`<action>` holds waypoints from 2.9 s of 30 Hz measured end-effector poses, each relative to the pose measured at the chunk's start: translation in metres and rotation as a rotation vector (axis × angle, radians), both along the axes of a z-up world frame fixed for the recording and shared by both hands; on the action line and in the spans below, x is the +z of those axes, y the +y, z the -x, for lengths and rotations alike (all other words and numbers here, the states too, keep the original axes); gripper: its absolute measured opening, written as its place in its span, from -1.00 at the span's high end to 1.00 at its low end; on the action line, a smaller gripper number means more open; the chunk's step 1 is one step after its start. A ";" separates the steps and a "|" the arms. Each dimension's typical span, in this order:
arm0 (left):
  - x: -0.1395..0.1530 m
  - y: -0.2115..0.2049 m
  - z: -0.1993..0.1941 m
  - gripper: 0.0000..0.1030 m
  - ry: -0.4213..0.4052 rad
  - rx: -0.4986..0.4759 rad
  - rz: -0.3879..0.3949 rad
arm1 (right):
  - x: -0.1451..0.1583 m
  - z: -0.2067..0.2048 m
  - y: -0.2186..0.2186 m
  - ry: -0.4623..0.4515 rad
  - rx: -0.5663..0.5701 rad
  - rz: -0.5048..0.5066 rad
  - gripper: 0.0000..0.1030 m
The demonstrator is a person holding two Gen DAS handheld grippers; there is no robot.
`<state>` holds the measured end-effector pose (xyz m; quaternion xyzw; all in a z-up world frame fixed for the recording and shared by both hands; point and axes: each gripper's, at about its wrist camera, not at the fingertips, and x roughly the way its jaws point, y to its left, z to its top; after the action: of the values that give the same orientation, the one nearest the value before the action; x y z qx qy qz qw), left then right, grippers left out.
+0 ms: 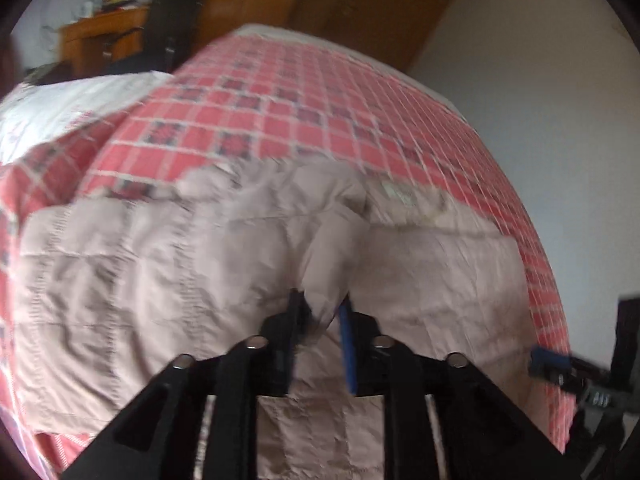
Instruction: Fold large clothes
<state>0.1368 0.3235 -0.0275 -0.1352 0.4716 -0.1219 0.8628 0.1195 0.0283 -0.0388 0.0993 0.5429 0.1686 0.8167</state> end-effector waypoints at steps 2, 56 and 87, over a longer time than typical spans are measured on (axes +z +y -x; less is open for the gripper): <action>0.003 -0.003 0.010 0.41 -0.002 -0.072 0.090 | 0.004 -0.005 0.009 -0.004 0.021 -0.013 -0.33; -0.018 0.026 -0.014 0.24 0.024 0.125 -0.247 | -0.017 -0.068 -0.080 0.065 -0.115 0.025 0.86; -0.021 -0.006 -0.028 0.24 0.061 0.081 -0.200 | -0.050 -0.076 -0.052 0.139 -0.074 0.069 0.70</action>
<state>0.1651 0.3175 -0.0486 -0.0710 0.5017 -0.0351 0.8614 0.1952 -0.0234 -0.0884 0.1025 0.5996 0.1122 0.7858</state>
